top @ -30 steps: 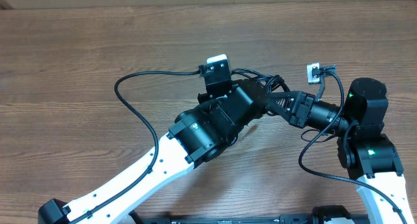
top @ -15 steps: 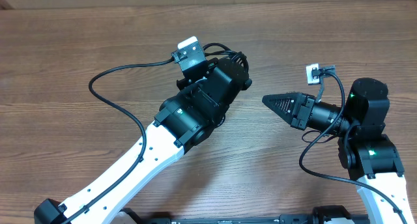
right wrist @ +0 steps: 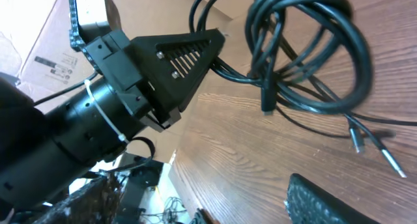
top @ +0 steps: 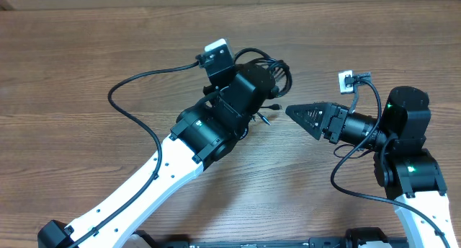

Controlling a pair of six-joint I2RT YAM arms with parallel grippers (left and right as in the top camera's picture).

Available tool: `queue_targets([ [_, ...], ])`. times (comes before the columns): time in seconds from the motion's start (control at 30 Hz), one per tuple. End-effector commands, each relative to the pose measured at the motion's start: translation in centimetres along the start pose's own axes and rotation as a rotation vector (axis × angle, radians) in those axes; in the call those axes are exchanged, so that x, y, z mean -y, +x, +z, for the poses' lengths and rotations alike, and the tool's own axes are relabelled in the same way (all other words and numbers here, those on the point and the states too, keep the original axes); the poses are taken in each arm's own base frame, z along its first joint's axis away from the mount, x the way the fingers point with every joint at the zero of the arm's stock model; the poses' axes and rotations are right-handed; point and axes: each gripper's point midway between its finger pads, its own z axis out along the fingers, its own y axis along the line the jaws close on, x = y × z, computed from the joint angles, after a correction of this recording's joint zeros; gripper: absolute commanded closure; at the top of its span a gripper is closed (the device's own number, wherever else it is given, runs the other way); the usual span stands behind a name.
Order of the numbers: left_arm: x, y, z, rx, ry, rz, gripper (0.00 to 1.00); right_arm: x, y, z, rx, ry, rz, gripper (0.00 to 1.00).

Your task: Untangle cables

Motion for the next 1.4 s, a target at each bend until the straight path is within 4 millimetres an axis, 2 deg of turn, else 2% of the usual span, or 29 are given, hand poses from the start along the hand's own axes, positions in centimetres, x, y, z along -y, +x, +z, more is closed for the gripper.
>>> queue_targets([
  [0.0,2.2,0.9,-0.7,-0.079,0.105,-0.019,0.96,-0.5,-0.3,-0.3,0.017,0.0,-0.02,0.2],
  [0.17,2.9,1.7,-1.1,-0.1,0.127,-0.009,0.96,-0.4,-0.3,-0.3,0.017,0.002,-0.019,0.24],
  [0.53,5.9,3.2,-2.8,-0.101,0.228,0.073,0.96,0.0,-0.4,-0.1,0.015,0.013,-0.006,0.34],
  [0.67,6.0,3.3,-2.9,-0.102,0.23,0.087,0.96,0.1,-0.4,-0.1,0.018,0.017,-0.006,0.4],
  [0.8,6.3,3.7,-3.1,-0.116,0.246,0.111,0.96,0.7,-0.7,-0.2,0.037,0.052,0.004,0.5],
  [0.97,6.6,4.1,-3.4,-0.126,0.26,0.115,0.96,2.4,-0.9,-0.3,0.067,0.134,0.04,0.51],
  [1.17,7.8,5.8,-4.2,-0.198,0.326,0.141,0.96,2.4,-1.1,-0.3,0.081,0.138,0.055,0.51],
  [1.37,7.9,6.0,-4.3,-0.202,0.331,0.147,0.96,2.4,-1.1,-0.3,0.079,0.138,0.059,0.5],
])
